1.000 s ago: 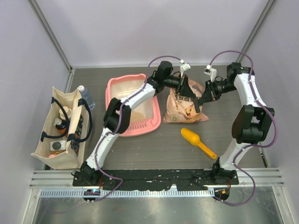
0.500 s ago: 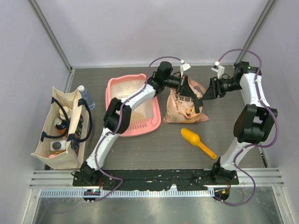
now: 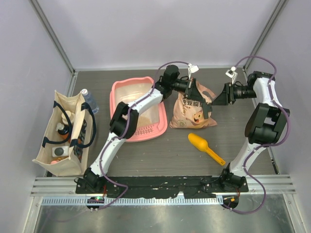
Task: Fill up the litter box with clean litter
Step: Pick up the clamp at the center of the board.
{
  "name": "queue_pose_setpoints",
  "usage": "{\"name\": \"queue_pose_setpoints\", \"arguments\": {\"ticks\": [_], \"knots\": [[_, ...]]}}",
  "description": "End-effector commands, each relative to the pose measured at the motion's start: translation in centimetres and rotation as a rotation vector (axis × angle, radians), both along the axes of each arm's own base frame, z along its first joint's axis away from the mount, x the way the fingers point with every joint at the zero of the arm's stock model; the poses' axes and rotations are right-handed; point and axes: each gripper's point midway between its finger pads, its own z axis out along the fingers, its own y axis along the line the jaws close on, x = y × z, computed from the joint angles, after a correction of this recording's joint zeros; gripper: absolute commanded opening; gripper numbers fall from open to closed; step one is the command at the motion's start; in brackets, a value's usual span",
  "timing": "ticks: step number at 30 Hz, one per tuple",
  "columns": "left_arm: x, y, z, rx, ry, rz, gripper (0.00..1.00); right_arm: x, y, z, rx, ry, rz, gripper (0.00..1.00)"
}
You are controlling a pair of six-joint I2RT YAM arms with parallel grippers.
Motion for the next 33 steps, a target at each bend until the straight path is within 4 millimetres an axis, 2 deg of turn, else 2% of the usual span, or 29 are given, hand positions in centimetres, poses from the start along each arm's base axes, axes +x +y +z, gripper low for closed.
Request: {"name": "queue_pose_setpoints", "arguments": {"ticks": [1,3,7,12,17,19,23,29,33], "knots": [[0.0,-1.3,2.0,-0.032,0.059,0.060,0.00,-3.2,1.7,3.5,0.123,0.088,-0.015,0.56],[1.4,-1.4,1.7,-0.033,0.072,0.139,0.00,-3.8,1.6,3.3,0.126,0.110,-0.029,0.56],[3.2,-1.7,1.5,-0.038,0.137,0.211,0.00,-3.7,0.3,3.1,0.155,0.185,-0.100,0.53],[3.0,-1.9,1.4,-0.040,0.148,0.203,0.00,-4.4,0.9,3.4,0.227,0.275,-0.140,0.50],[2.5,-1.5,1.7,-0.044,0.142,0.184,0.00,-5.9,1.8,2.4,0.289,0.366,-0.155,0.60],[2.4,-1.6,1.7,-0.043,0.140,0.178,0.00,-5.6,1.8,2.0,0.307,0.379,-0.156,0.61],[2.2,-1.6,1.6,-0.034,0.139,0.173,0.00,-4.3,1.6,2.6,0.353,0.369,-0.166,0.62],[2.0,-1.5,1.6,-0.030,0.132,0.164,0.00,-3.5,1.7,1.7,0.381,0.409,-0.175,0.63],[1.9,-1.4,1.9,-0.031,0.126,0.156,0.00,-2.9,1.8,1.2,0.383,0.423,-0.171,0.73]]}}
